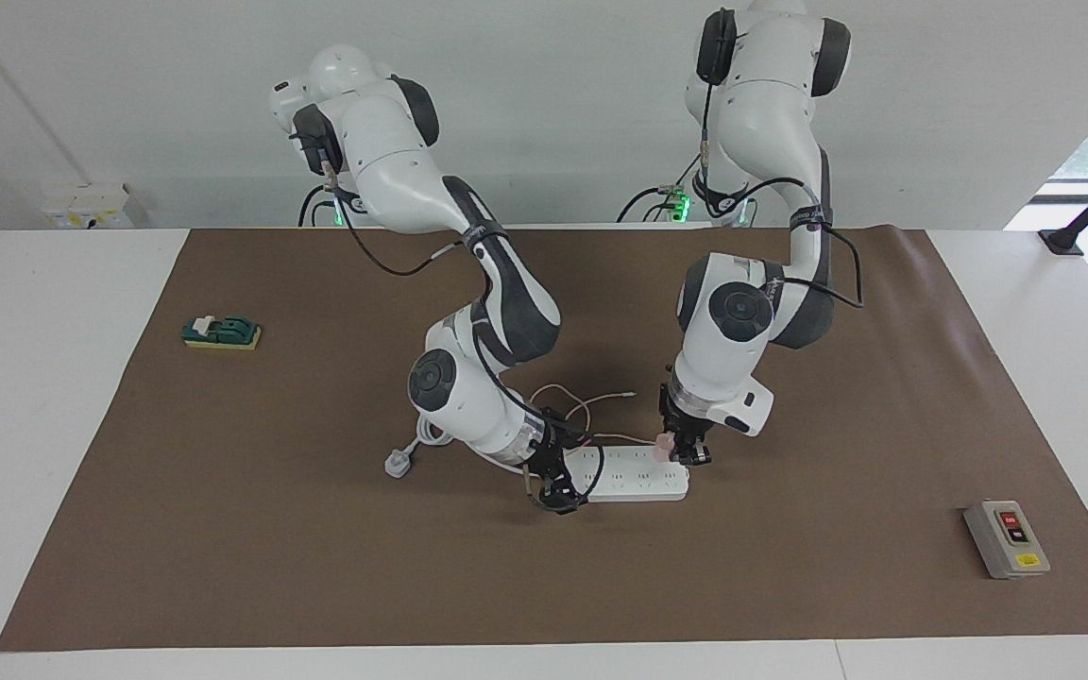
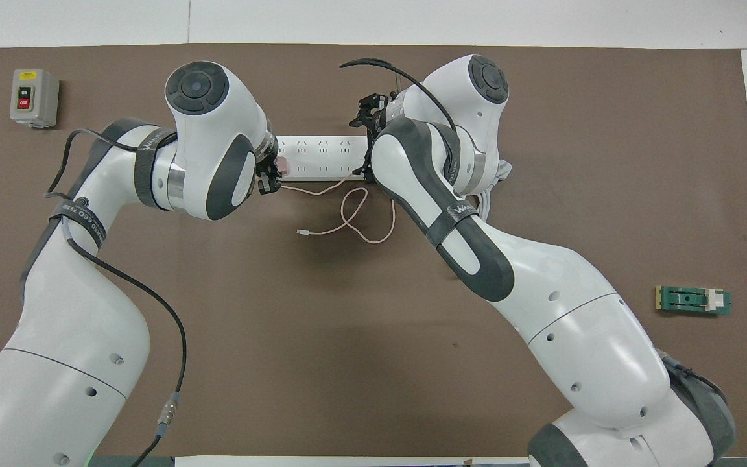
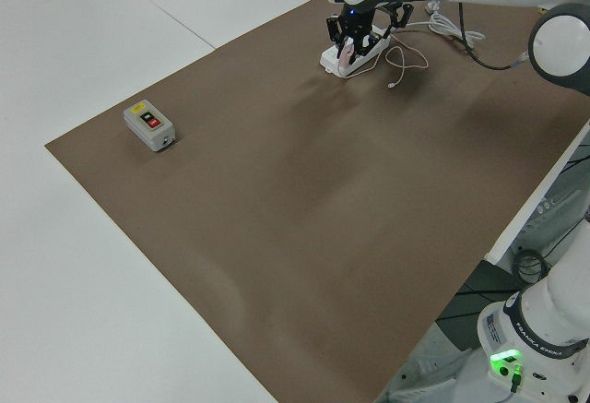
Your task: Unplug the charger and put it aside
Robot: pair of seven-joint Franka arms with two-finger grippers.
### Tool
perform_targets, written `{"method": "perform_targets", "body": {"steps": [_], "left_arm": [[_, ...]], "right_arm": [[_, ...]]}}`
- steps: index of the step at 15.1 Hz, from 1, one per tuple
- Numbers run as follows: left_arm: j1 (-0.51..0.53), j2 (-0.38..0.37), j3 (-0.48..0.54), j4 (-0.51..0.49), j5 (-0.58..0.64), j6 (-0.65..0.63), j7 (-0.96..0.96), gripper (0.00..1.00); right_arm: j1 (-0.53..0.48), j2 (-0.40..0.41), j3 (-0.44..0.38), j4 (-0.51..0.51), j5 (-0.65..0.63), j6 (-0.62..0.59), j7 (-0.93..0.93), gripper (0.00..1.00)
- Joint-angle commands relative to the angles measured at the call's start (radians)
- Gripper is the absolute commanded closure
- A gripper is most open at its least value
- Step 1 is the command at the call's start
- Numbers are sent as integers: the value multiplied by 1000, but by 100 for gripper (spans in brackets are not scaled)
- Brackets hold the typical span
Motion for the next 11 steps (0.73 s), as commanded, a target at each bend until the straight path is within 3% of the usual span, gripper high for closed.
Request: {"method": "perform_targets", "body": {"steps": [1,11], "left_arm": [[-21,-33,5,-60,5,2,-19,100],[-19,-33,5,-60,5,2,-19,100]], "right_arm": [[-3,-9,0,-26,18,22,-29,0],[-15,-11,0,-14,23,-7,-23,0]]}}
